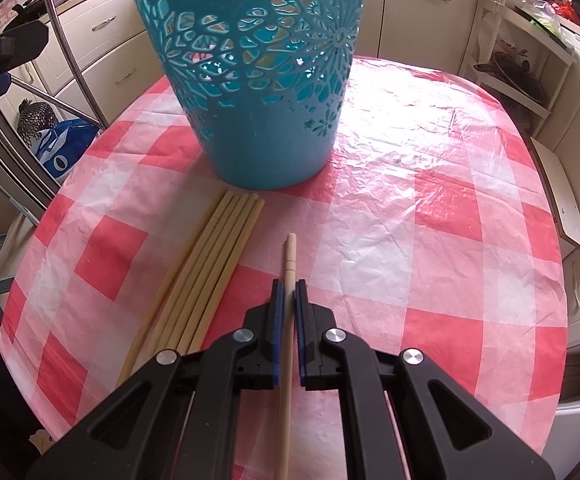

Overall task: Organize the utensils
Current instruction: 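Lift the stick with the right tool and release it into the basket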

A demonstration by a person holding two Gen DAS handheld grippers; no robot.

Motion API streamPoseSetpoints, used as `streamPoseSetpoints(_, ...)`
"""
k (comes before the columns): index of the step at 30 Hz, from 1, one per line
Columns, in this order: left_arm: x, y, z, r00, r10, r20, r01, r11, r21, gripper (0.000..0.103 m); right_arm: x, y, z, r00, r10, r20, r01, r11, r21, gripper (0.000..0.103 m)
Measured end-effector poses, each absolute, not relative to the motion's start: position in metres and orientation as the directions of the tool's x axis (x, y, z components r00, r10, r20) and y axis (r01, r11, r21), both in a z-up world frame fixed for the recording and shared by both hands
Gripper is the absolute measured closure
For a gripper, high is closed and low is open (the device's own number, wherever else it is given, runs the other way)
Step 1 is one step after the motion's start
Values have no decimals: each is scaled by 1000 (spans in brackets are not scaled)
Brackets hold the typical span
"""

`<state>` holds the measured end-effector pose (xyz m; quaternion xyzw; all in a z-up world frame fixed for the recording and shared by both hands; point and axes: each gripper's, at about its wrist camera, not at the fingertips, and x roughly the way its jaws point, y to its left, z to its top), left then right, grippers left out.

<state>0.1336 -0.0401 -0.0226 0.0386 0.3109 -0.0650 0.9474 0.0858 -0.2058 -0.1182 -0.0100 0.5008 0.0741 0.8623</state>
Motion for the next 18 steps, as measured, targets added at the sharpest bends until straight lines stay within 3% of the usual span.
streamPoseSetpoints(9,133,-43,-25,796,-88,-599,151,987,56,8,86,-204,-119,490,114,-864,-144,988,48,97)
streamPoseSetpoints(18,139,-31,-27,780,-91,-620,134,991,23,8,82,-222,-104,484,271,-832,-117,962,246,97)
